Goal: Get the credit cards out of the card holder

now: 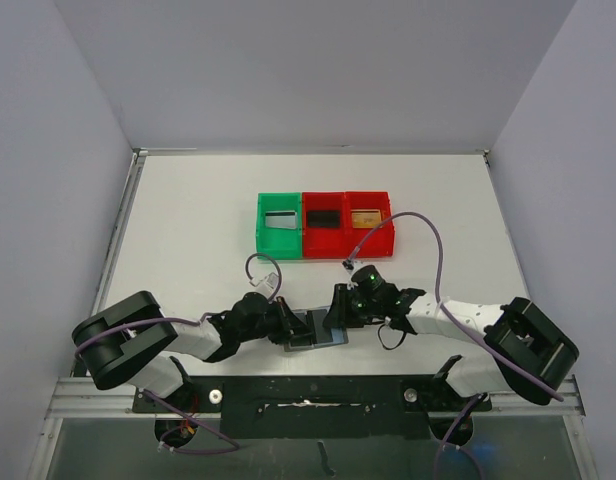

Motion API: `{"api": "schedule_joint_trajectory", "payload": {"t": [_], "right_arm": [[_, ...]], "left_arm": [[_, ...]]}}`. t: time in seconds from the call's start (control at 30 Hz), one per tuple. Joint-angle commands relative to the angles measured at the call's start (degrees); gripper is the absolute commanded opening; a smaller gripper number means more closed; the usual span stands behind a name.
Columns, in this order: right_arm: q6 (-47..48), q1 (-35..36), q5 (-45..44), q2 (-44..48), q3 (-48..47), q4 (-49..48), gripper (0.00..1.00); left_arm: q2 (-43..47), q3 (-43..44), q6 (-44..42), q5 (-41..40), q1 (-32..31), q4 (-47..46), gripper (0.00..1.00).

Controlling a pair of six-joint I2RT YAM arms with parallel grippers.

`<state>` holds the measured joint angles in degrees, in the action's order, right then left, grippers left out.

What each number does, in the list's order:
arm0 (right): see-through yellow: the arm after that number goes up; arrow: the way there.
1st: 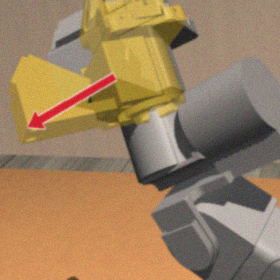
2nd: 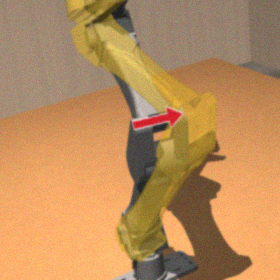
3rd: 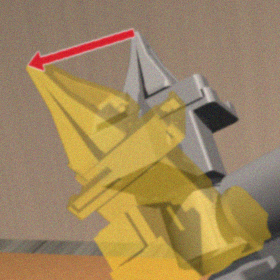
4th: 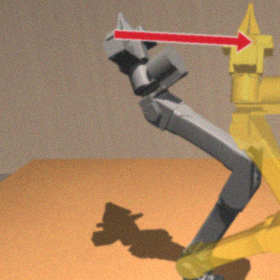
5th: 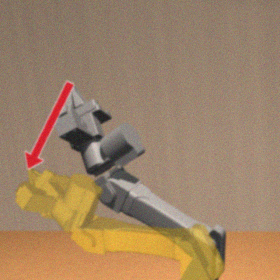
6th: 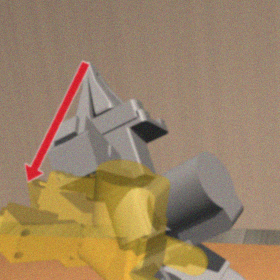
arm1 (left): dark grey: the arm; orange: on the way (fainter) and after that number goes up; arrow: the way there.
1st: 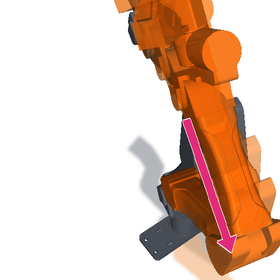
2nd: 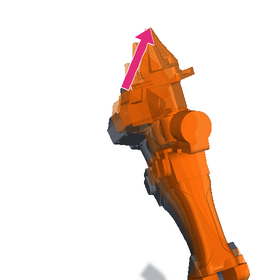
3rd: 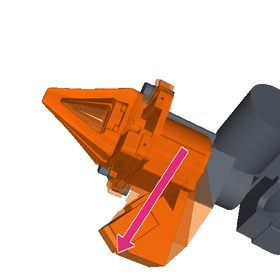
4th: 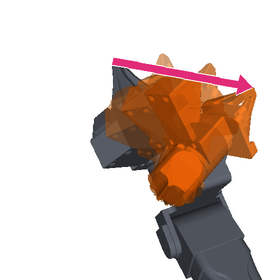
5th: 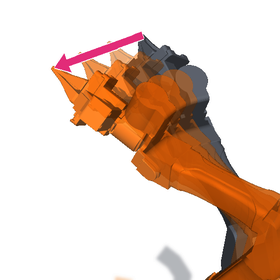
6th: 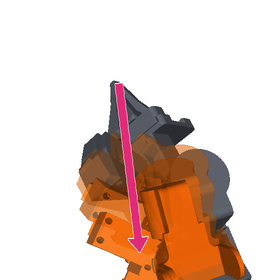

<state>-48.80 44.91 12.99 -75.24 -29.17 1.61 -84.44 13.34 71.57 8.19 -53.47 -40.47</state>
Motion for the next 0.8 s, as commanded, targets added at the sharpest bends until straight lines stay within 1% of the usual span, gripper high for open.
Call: {"api": "schedule_joint_trajectory", "payload": {"t": [0.0,0.1,0.2,0.3,0.37,0.47,0.67,0.77], "right_arm": [[-0.8,-0.5,-0.8,-2.1,1.5,-2.7,0.29],[-1.3,-0.5,-0.7,-2.7,2.9,-3.6,0.28],[-1.4,-0.5,-0.7,-2.5,3.7,-4.1,0.28],[-1.2,-0.5,-1.1,-2.3,3.6,-3.4,0.28],[-1.1,-0.5,-1.9,-2.1,3.2,-2.6,0.28],[-0.8,-0.5,-3.1,-2.0,2.8,-1.3,0.28],[-0.3,-0.5,-4.8,-2.4,2.5,-0.2,0.28],[-0.3,-0.6,-5.2,-2.5,2.4,-0.2,0.28]], "left_arm": [[0.3,2.4,-1.0,0.4,0.0,-2.6,0.01],[-0.8,3.1,-1.0,1.2,0.0,-4.0,0.1],[-2.7,4.1,-0.9,2.5,0.0,-5.6,0.12],[-4.4,3.9,-0.2,3.1,0.0,-8.4,0.11],[-4.6,3.6,0.5,3.1,0.1,-8.9,0.07],[-3.2,3.1,0.4,2.2,0.1,-6.9,0.0],[0.9,2.6,-0.7,0.6,0.1,-1.7,0.0],[2.2,1.9,-1.0,0.3,0.1,-0.9,0.0]]}}
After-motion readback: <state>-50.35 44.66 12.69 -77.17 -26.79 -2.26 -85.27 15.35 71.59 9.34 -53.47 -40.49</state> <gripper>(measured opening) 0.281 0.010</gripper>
